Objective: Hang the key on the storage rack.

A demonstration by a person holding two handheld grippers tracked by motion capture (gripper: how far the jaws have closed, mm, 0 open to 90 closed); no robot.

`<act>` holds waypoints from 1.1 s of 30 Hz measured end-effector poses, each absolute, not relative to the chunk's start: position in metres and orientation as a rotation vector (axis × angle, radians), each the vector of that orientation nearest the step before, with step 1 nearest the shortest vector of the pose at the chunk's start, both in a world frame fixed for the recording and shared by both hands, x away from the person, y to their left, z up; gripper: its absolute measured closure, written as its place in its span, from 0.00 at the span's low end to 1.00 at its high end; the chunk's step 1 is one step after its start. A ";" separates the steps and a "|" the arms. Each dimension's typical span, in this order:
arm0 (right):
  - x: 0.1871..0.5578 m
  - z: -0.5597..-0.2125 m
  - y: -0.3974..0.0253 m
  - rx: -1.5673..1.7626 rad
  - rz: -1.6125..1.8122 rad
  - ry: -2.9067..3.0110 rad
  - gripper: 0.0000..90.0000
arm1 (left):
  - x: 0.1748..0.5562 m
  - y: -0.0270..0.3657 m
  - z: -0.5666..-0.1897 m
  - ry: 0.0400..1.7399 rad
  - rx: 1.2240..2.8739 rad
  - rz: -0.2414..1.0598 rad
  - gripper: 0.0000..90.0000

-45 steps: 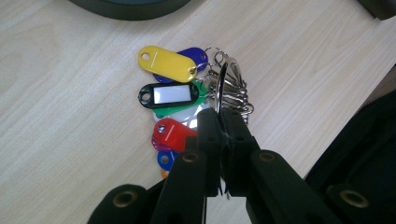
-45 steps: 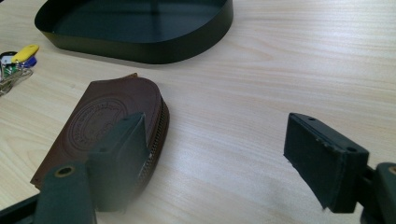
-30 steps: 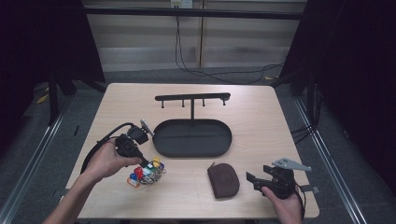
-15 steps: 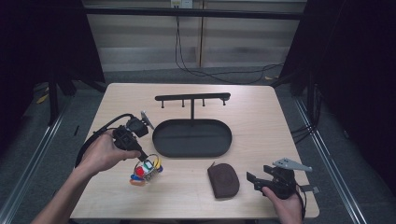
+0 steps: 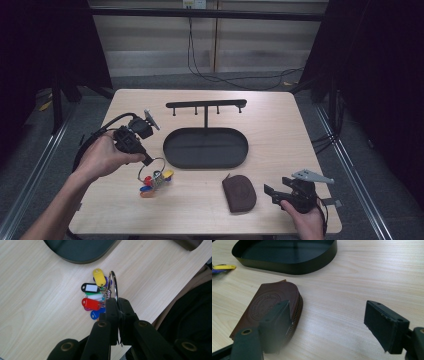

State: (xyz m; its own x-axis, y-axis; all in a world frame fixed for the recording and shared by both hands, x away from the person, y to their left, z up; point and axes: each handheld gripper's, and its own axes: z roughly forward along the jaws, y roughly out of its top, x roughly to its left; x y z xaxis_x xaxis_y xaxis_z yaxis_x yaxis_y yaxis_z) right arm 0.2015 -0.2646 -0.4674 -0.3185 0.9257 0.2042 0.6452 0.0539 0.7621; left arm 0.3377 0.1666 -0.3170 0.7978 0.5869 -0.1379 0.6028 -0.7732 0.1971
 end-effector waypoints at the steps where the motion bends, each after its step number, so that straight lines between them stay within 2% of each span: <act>1: 0.201 -0.467 -0.264 1.575 1.146 2.002 0.24 | 0.338 0.167 -0.315 0.923 2.748 -0.095 0.98; 10: 0.200 -0.466 -0.265 1.568 1.158 1.994 0.21 | 0.335 0.171 -0.295 0.916 2.718 -0.061 0.98; 12: 0.200 -0.467 -0.265 1.572 1.148 2.005 0.23 | 0.335 0.172 -0.293 0.908 2.715 -0.056 0.98; 21: 0.201 -0.467 -0.266 1.571 1.164 2.002 0.18 | 0.335 0.171 -0.279 0.906 2.711 -0.033 0.98; 33: 0.202 -0.467 -0.264 1.569 1.156 2.010 0.17 | 0.338 0.164 -0.261 0.911 2.691 0.002 0.98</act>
State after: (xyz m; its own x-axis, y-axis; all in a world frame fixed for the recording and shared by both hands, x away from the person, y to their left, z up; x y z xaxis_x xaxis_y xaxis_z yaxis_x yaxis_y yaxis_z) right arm 0.2015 -0.2644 -0.4670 -0.3320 0.9199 0.2088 0.6431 0.0588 0.7635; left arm 0.3378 0.1640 -0.2613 0.7988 0.5942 -0.0939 0.5938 -0.7540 0.2808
